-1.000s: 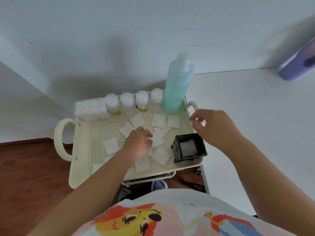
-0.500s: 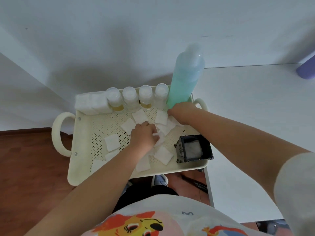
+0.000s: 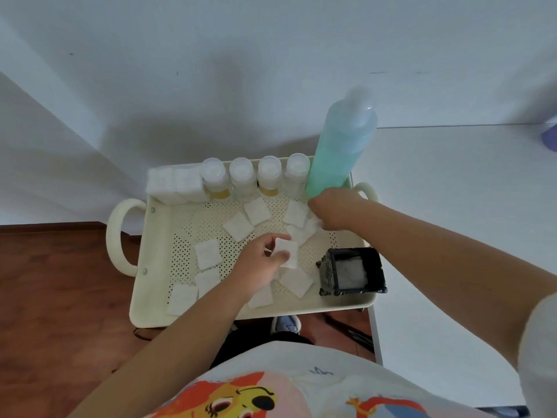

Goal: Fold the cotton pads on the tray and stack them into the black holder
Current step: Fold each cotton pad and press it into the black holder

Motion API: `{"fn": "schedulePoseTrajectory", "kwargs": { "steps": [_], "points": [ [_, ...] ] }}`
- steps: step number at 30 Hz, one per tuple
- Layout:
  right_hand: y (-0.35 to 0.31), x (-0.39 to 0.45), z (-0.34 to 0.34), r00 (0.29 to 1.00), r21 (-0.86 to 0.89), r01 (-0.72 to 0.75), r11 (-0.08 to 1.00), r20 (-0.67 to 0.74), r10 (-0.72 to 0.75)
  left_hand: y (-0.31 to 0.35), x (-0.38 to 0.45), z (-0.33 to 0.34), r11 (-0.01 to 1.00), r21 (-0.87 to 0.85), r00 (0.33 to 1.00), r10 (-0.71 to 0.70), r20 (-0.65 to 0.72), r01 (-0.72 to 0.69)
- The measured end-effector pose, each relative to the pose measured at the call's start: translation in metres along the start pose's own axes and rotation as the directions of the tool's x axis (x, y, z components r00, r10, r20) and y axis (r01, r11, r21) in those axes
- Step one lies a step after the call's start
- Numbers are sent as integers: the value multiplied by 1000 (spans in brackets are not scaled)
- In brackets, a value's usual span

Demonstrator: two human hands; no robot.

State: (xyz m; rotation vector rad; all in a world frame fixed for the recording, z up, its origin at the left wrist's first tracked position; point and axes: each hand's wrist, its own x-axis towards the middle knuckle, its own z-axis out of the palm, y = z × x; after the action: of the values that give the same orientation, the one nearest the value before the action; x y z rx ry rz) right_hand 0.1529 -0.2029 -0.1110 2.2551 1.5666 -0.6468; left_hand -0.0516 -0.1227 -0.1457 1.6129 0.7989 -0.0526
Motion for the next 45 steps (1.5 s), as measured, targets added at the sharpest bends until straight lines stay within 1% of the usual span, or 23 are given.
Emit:
{"fn": "schedulePoseTrajectory", "kwargs": {
  "steps": [2,3,4,5,6,7,8,9,12,14,15,17,18,19,22,24,27,31,35,37,40,41,45],
  "points": [
    [1,-18,-8,991,249,-30,968,-121,62,6,-4,2,997,-77,999,7,35,-4],
    [3,-31,-12,979,404,-29,914,-171,107,9,-5,2,995,-97,999,17,40,-13],
    [5,-47,-17,967,572,-10,821,-204,154,12,-6,2,994,-109,999,24,41,-19],
    [6,-64,-21,956,744,28,668,-216,200,14,-6,2,994,-106,999,24,38,-19],
    [6,-82,-26,950,886,85,455,-210,231,15,-6,1,996,-87,999,22,33,-19],
    [7,-101,-28,946,959,149,241,-209,248,16,-6,-1,998,-60,999,24,28,-22],
    [8,-119,-28,939,975,200,97,-219,264,17,-6,-2,999,-36,999,33,29,-32],
    [8,-134,-26,932,972,232,25,-230,280,18,-6,-3,999,-21,998,48,34,-48],
    [0,-165,-12,937,970,233,-70,-205,282,20,-8,-6,996,-3,994,94,47,-94],
    [-7,-174,2,943,985,165,-51,-142,300,20,-8,-7,995,-21,994,97,54,-96],
    [-10,-175,10,933,993,114,24,-115,341,19,-7,-8,996,-29,994,90,58,-88],
    [-12,-174,23,883,964,-12,265,-113,455,18,-7,-10,997,-38,995,76,60,-74],
    [-14,-173,26,870,929,-61,366,-130,475,18,-6,-11,996,-46,996,73,59,-71],
    [-17,-171,26,873,902,-85,423,-137,468,18,-7,-12,996,-55,996,72,57,-68],
    [-29,-162,31,888,861,-158,484,-90,452,17,-8,-14,997,-54,996,65,54,-62],
    [-35,-155,33,865,813,-255,523,-50,499,17,-10,-16,997,-35,996,68,60,-66],
    [-43,-147,38,860,684,-323,654,-76,504,15,-12,-17,998,-34,997,59,58,-57],
    [-45,-142,43,843,613,-386,689,-68,533,12,-14,-20,998,-37,997,50,58,-48],
    [-44,-139,43,852,520,-386,762,-116,511,11,-13,-21,999,-27,998,43,48,-41],
    [-40,-142,39,842,574,-407,711,-67,536,12,-12,-21,999,-29,998,40,42,-38],
    [-34,-148,34,845,754,-413,511,108,524,13,-11,-20,999,-22,998,42,49,-41],
    [-34,-149,32,850,776,-411,479,135,510,13,-11,-19,999,-19,998,41,54,-40],
    [-45,-141,29,868,658,-422,624,94,488,15,-11,-13,999,-2,996,43,74,-43]
  ]
}}
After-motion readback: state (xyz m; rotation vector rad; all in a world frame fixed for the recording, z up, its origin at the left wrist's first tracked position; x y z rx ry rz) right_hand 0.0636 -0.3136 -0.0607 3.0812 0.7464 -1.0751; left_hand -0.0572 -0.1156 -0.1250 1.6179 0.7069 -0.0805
